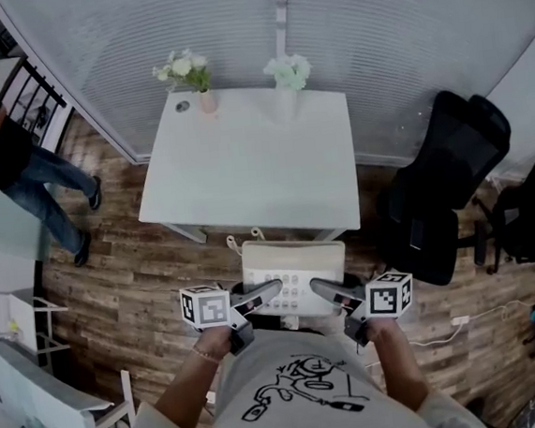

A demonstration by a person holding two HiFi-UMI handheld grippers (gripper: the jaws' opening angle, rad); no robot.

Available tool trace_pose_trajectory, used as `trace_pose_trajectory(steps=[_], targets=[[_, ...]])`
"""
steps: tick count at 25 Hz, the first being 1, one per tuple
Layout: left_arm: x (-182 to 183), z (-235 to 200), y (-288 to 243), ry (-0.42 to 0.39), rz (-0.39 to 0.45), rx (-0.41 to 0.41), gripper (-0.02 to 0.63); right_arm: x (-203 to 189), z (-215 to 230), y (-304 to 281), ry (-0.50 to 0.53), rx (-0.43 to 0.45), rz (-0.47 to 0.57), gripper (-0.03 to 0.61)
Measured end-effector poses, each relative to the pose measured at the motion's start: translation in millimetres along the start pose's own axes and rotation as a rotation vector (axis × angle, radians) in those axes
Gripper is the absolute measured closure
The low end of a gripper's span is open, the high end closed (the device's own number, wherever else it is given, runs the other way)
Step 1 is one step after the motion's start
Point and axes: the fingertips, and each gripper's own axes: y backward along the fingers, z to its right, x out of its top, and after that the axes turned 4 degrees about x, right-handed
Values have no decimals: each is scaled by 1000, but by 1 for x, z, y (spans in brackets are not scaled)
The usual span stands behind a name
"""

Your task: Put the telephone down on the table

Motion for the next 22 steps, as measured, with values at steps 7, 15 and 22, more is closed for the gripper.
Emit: trace_pose_trajectory(steps=[7,15,22], targets=[[38,-17,-5,2,-6,-14,373,30,10,-25,-9,-11,7,293],[83,-38,-2,7,-25,-21,373,64,15,-61,-15,-22,19,293],[122,-55,0,-3,-38,-33,373,89,20,-91,-26,-35,32,293]])
